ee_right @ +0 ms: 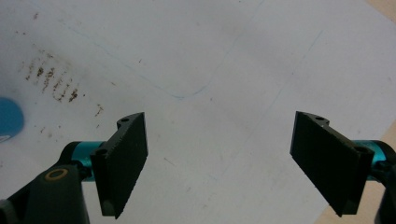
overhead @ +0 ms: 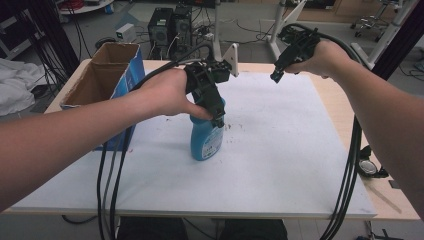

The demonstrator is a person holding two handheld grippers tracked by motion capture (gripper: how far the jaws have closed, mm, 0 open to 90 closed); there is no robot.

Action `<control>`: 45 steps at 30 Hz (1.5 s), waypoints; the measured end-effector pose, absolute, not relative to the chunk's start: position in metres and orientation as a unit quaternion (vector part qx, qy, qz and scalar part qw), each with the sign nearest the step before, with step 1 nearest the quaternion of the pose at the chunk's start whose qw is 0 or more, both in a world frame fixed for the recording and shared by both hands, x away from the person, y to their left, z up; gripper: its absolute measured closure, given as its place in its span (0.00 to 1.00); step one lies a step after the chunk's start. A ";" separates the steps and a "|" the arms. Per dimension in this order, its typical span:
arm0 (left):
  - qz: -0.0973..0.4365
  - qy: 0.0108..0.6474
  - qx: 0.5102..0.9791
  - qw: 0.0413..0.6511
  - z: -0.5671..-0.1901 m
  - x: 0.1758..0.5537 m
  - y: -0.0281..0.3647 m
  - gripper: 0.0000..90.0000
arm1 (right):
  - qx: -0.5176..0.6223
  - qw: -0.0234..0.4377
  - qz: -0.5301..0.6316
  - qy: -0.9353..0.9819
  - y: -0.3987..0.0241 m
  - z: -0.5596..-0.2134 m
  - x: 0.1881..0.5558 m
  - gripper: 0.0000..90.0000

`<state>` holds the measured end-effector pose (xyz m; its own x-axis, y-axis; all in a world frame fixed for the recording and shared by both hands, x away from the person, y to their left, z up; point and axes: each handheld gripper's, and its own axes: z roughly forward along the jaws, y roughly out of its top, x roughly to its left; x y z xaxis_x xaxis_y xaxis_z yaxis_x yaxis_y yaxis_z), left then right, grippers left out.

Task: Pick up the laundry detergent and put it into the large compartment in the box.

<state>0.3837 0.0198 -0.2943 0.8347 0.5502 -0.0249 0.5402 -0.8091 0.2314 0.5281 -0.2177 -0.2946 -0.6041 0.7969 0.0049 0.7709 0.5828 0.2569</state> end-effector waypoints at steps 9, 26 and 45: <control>0.020 0.290 0.950 0.113 -0.295 0.384 0.020 0.23 | 0.440 0.054 0.115 0.889 -0.217 -0.295 0.528 0.20; 0.012 0.304 0.947 0.108 -0.296 0.386 0.019 0.26 | 0.439 0.054 0.115 0.889 -0.216 -0.296 0.528 0.20; -0.008 0.314 0.944 0.098 -0.295 0.387 0.015 0.39 | 0.443 0.054 0.115 0.888 -0.217 -0.297 0.527 0.20</control>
